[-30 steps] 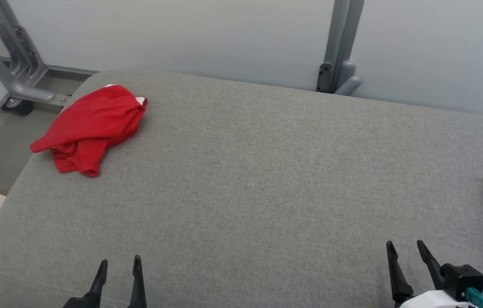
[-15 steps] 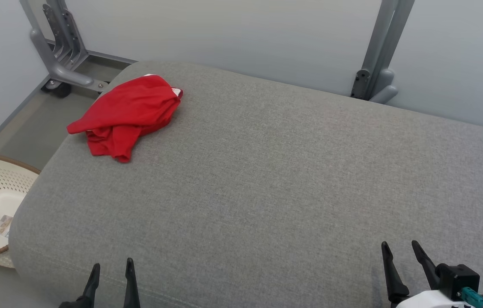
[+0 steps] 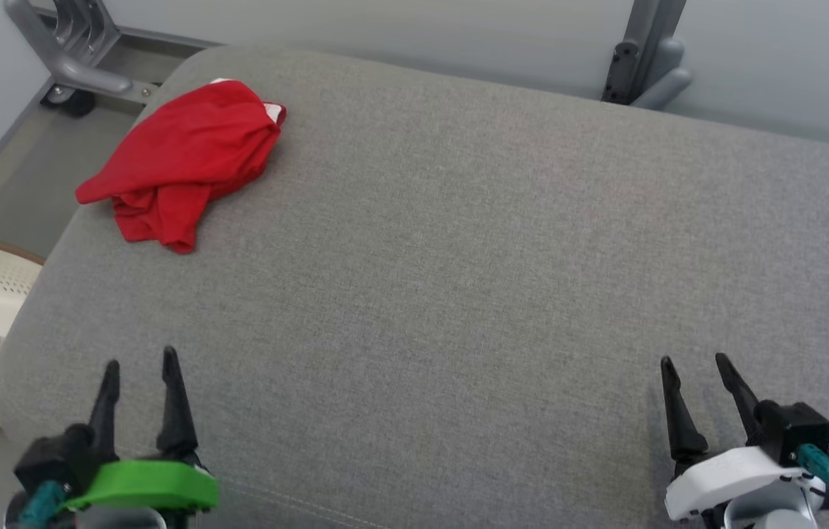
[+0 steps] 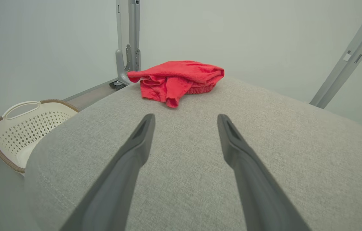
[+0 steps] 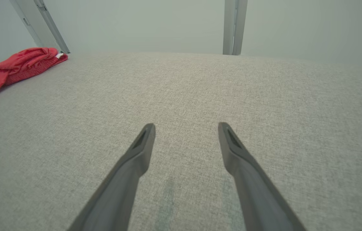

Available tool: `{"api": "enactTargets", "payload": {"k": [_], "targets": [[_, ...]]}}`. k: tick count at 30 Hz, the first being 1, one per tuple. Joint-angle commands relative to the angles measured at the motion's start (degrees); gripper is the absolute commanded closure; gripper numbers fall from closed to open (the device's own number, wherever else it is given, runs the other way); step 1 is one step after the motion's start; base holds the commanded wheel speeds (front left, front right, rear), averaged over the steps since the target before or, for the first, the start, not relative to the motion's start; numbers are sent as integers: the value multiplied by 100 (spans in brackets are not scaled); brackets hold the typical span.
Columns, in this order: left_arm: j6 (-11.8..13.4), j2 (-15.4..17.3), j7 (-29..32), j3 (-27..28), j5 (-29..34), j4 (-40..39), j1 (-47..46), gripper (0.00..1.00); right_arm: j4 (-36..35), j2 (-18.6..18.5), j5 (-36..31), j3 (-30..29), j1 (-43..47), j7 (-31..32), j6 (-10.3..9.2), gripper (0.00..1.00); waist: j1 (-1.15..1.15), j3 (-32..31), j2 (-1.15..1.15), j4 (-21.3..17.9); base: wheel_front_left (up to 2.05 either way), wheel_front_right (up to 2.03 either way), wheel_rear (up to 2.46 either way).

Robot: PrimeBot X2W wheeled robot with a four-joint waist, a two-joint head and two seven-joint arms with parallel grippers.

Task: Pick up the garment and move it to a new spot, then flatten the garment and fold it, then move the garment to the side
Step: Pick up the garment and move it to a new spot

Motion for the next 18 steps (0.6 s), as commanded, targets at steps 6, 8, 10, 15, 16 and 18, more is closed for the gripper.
{"api": "enactTargets", "payload": {"k": [6, 8, 10, 15, 16, 18], "targets": [[-272, 28, 0, 563, -409, 317, -1257, 0, -229, -291, -217, -87, -564, -17, -6, 0, 0, 1403, 0, -112, 0, 0, 0], [-347, 82, 1, 731, -540, 488, -1626, 0, -301, -374, -234, -129, -696, -17, -6, 0, 0, 1679, 0, -117, 0, 0, 0], [-405, 174, 0, 827, -620, 724, -2005, 0, -371, -463, -265, -154, -812, -17, -6, 0, 0, 1914, 0, -121, 0, 0, 0], [-498, 555, 15, 866, -952, 1555, -2992, 0, -514, -641, -315, -181, -1045, -16, -6, 0, 0, 2386, 0, -145, 0, 0, 0], [-498, 555, 15, 866, -952, 1555, -2992, 0, -514, -641, -315, -181, -1045, -16, -6, 0, 0, 2386, 0, -145, 0, 0, 0], [-525, 726, 60, 859, -1135, 1928, -3407, 0, -561, -693, -352, -172, -1090, -6, -6, 0, 0, 2533, 0, -161, 0, 0, 0]]}}
